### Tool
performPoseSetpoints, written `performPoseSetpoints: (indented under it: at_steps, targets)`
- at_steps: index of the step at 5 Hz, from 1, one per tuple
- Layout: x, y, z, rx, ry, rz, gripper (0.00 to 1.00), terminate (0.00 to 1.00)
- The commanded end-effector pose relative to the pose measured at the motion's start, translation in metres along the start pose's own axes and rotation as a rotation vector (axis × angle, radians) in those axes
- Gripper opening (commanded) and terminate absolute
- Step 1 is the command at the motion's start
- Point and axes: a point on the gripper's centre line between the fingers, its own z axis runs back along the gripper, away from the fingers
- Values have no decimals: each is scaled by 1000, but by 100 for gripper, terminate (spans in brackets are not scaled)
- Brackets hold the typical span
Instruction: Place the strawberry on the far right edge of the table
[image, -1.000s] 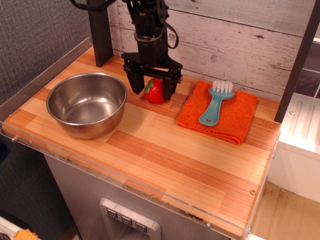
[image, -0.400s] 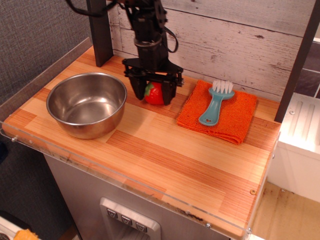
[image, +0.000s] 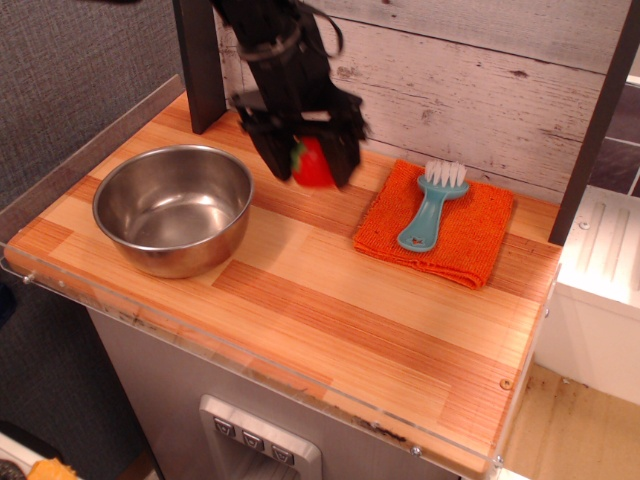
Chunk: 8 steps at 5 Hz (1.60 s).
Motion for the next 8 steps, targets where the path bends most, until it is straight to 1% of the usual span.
performPoseSetpoints:
  at_steps: [1, 2, 3, 4, 5, 6, 7, 8]
  targets:
    - [-95, -72, -21, 25, 76, -250, 0, 0]
    - [-116, -86, -26, 63, 100, -246, 0, 0]
    - [-107, -93, -36, 91, 95, -196, 0, 0]
    - [-88, -93, -32, 83, 60, -163, 0, 0]
    - [-69, -91, -34, 64, 46, -128, 0, 0]
    - [-71, -87, -48, 85, 81, -123, 0, 0]
    - [-82, -83, -68, 120, 129, -126, 0, 0]
    - [-88, -82, -80, 142, 158, -127, 0, 0]
